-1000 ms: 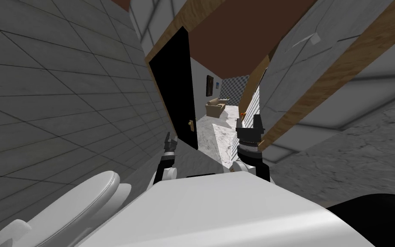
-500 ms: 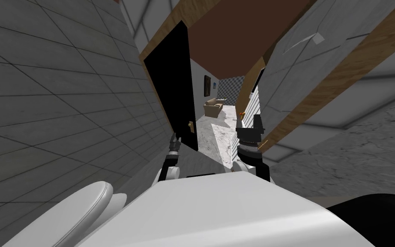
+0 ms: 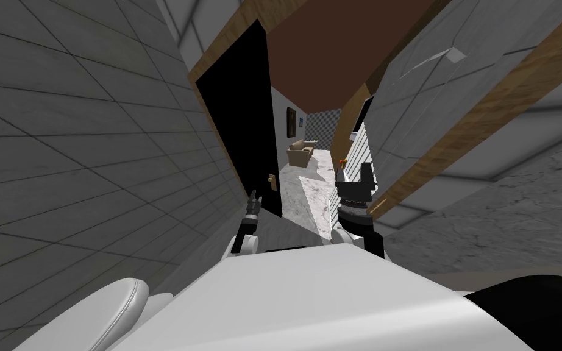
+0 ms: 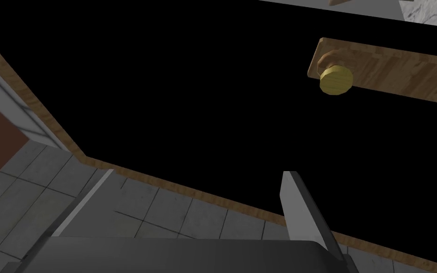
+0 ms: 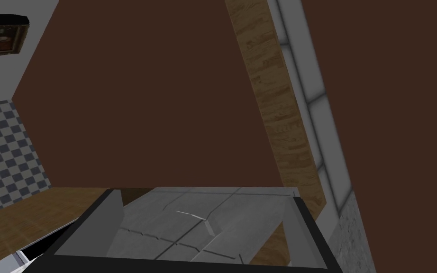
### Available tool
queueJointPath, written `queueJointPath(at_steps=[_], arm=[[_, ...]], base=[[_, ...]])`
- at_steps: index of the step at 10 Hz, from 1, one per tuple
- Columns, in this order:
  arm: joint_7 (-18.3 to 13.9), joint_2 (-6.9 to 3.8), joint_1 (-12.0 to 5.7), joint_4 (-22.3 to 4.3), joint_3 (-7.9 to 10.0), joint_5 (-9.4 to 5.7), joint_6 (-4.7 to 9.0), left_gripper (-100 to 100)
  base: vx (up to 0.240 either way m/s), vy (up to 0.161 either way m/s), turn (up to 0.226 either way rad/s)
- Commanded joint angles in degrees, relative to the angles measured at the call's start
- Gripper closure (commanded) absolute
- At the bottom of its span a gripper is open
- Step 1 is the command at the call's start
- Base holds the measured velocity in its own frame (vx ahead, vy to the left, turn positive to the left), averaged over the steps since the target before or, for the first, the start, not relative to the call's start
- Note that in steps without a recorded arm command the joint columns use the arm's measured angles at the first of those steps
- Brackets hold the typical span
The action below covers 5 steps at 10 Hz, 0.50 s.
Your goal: Push the door open
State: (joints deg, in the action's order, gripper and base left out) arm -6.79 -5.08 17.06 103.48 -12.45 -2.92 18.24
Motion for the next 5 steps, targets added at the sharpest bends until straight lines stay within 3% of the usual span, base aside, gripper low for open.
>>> queueJointPath(at_steps=[1, 5], arm=[[0.07, -0.32, -0.95, -1.87, -0.75, 0.28, -0.11, -100], [0.14, -1.03, -3.60, -6.51, -2.39, 0.90, -0.55, -100]], base=[[0.088, 0.104, -0.107], [0.072, 0.108, -0.101]])
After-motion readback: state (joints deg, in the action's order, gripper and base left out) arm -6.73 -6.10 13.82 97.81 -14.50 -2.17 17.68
